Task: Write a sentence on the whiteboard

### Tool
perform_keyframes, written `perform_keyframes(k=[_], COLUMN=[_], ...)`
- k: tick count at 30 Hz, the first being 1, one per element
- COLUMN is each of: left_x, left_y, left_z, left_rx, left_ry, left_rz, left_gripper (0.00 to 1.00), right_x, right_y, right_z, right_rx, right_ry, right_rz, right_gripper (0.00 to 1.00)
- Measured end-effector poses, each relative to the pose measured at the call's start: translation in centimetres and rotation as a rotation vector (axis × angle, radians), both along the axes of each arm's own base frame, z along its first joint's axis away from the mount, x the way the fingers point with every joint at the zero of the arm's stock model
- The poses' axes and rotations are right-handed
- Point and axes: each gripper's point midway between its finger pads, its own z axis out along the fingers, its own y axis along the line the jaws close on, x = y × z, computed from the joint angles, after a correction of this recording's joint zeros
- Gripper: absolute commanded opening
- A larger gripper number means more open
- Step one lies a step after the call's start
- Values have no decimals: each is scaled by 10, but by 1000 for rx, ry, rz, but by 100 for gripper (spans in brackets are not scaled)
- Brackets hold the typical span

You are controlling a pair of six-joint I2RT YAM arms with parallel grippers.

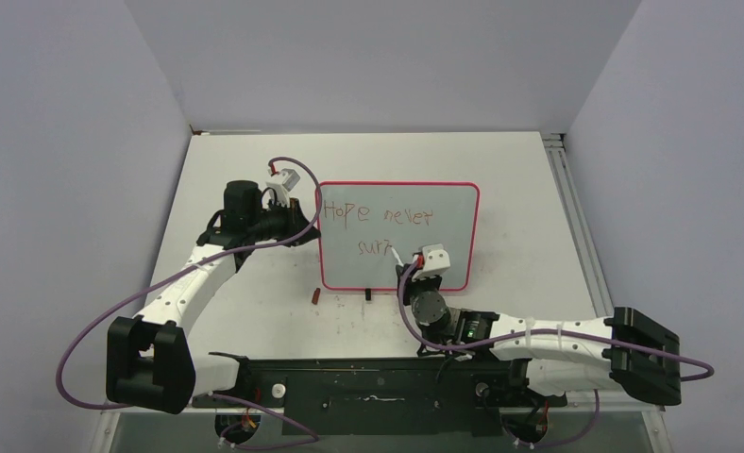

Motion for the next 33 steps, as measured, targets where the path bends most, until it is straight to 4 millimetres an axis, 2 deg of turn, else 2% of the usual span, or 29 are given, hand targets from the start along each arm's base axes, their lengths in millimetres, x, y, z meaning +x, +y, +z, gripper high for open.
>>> perform_keyframes(k=[26, 33], left_x=[0, 0], left_y=[0, 0], left_z=[0, 0], left_rx=[-3, -3], left_ry=[2, 2], left_rz=[0, 0], left_gripper=[5, 5], right_x=[-9, -7], right_y=[-9, -9], right_z=[3, -3], right_rx=[-31, -48], right_ry=[-29, -22], right_rz=[20, 16], right_gripper=[5, 5])
